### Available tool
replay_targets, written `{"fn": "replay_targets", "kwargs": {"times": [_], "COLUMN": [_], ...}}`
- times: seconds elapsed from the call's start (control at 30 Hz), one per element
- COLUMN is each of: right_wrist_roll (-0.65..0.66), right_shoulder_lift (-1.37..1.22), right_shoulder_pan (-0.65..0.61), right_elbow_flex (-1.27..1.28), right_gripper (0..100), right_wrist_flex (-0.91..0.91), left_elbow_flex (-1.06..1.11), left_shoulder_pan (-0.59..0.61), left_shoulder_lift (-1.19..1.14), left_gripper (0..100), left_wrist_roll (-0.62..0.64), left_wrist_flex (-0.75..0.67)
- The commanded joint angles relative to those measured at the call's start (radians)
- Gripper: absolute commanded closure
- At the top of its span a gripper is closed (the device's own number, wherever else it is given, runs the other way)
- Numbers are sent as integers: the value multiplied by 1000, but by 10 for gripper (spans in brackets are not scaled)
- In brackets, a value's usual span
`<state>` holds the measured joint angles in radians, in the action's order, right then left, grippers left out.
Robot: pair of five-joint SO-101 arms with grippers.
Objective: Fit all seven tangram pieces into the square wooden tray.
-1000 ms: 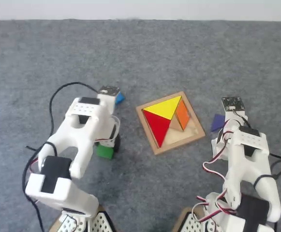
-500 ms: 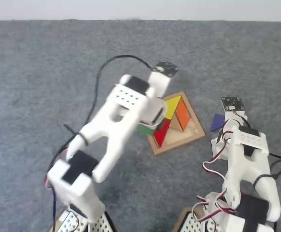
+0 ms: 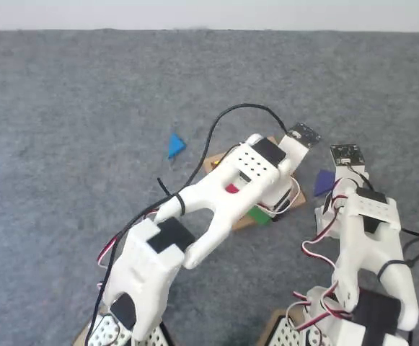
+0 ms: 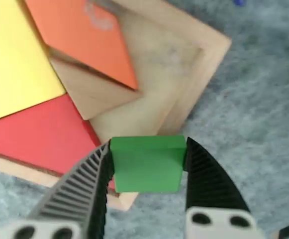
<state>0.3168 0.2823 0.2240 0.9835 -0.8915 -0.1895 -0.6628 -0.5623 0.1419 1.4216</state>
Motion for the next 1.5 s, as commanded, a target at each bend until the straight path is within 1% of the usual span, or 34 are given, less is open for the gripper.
{"fn": "replay_targets", "kwargs": {"times": [0.0, 0.1, 0.17, 0.4, 0.47, 0.77, 1.03, 1.2, 1.3, 1.47], "right_wrist_roll": [6, 6, 6, 6, 6, 6, 6, 6, 6, 6], "right_shoulder_lift": [35, 35, 35, 35, 35, 35, 35, 35, 35, 35], "right_shoulder_pan": [-15, -15, -15, -15, -15, -15, -15, -15, -15, -15], "right_elbow_flex": [2, 2, 2, 2, 2, 2, 2, 2, 2, 2], "right_gripper": [880, 880, 880, 880, 880, 880, 880, 880, 880, 880], "right_wrist_flex": [19, 19, 19, 19, 19, 19, 19, 19, 19, 19], "left_elbow_flex": [-48, -48, -48, -108, -124, -128, -104, -107, -131, -156], "left_shoulder_pan": [-5, -5, 8, 103, 112, 89, 94, 95, 132, 195], "left_shoulder_lift": [-3, -12, -6, -12, -12, -14, -15, -11, -3, -14], "left_gripper": [879, 810, 781, 779, 779, 776, 774, 760, 753, 753], "left_wrist_roll": [28, 44, 48, 48, 48, 55, 121, 127, 169, 180], "left_wrist_flex": [-18, -18, -18, -23, -23, -25, -48, -48, -66, -149]}}
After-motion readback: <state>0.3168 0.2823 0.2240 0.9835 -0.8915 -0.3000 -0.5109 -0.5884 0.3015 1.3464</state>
